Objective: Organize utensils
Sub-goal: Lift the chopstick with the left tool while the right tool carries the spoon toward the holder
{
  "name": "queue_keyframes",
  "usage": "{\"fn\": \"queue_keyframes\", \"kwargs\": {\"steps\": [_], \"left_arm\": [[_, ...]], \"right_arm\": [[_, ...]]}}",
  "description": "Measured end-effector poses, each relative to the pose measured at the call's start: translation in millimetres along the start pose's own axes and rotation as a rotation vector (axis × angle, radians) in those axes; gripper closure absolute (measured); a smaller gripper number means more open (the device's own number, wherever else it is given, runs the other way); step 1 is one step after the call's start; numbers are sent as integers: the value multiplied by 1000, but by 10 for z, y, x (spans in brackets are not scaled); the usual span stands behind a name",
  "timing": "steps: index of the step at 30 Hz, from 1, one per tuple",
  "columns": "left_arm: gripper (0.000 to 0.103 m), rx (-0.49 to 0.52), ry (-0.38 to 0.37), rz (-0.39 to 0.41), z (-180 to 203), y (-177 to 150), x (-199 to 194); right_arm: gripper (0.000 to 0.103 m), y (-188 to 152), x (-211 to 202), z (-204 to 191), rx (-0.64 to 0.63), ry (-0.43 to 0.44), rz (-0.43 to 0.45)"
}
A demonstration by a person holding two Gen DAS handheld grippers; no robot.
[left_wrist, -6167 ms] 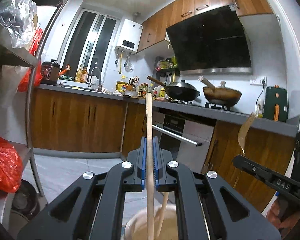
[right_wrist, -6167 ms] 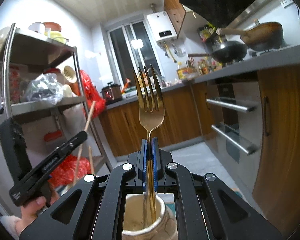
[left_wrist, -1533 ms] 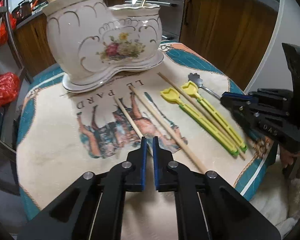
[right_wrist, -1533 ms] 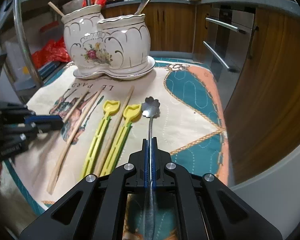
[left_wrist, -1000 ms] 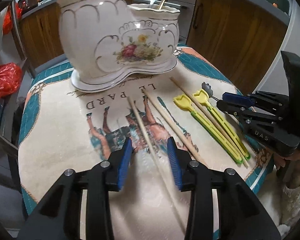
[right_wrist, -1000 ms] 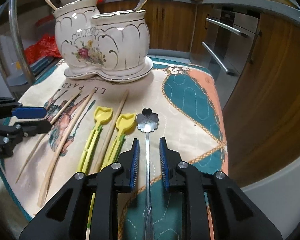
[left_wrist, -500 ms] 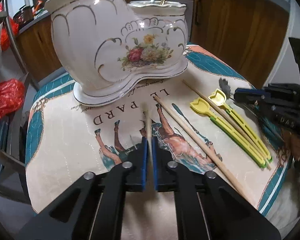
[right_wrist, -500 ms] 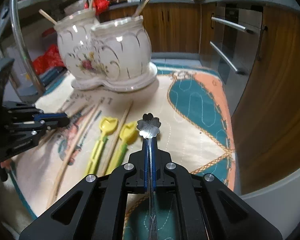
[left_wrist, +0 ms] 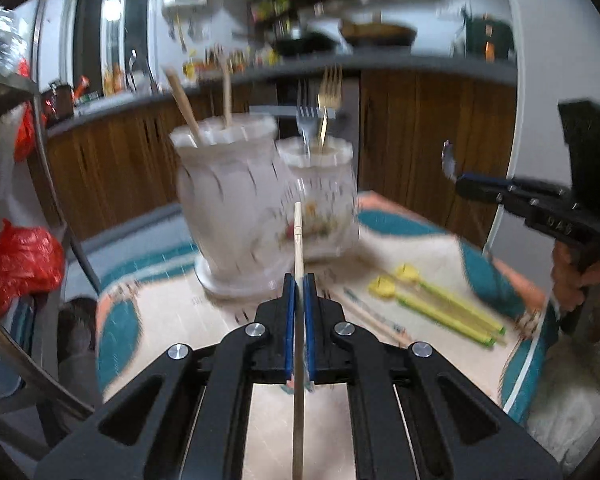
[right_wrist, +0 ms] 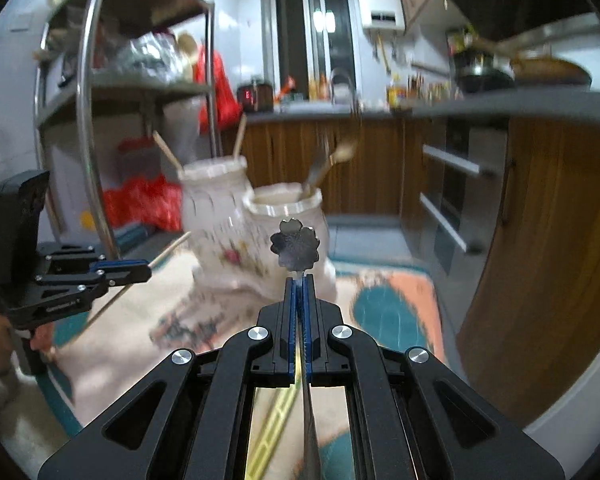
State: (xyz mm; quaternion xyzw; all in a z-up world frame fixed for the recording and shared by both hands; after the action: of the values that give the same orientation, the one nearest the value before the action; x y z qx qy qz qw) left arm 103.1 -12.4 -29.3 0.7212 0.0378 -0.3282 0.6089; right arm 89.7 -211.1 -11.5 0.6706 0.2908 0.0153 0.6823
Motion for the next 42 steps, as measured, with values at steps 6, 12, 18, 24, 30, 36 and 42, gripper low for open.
{"fn": "queue_keyframes", "kwargs": {"steps": [6, 12, 18, 24, 30, 36, 42], "left_arm": [[99, -79, -41, 205, -217, 311, -328], [99, -112, -9, 291, -481, 651, -327], [99, -110, 52, 321, -843, 1015, -156], [99, -138, -10, 336, -1005, 1409, 126], [99, -183, -91, 475, -869, 1700, 109], [99, -156, -44, 508, -692, 1843, 308], [99, -168, 32, 546, -662, 1764, 401]], "right_arm": [[99, 343, -39, -78, 37, -6, 141], [99, 743, 98, -100, 66, 5, 223], [99, 1152, 257, -87, 88, 46, 278], [99, 1436, 460, 24, 139, 60, 319], [99, 1535, 665, 101, 169, 6, 370], [99, 1464, 877, 145, 194, -15, 373], [99, 1402, 966, 164, 207, -22, 386]]}}
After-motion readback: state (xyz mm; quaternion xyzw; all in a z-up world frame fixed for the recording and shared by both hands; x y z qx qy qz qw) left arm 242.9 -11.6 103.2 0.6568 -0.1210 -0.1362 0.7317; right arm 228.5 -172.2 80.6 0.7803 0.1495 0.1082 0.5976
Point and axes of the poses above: each gripper's, at about its wrist camera, not at the fingertips, and x roughly the way its jaws point, z to its right, y to its top, the point moved 5 cm from there along x, roughly the way its jaws point, and after that the axes turned 3 degrees about -z, right-handed, at the moved point
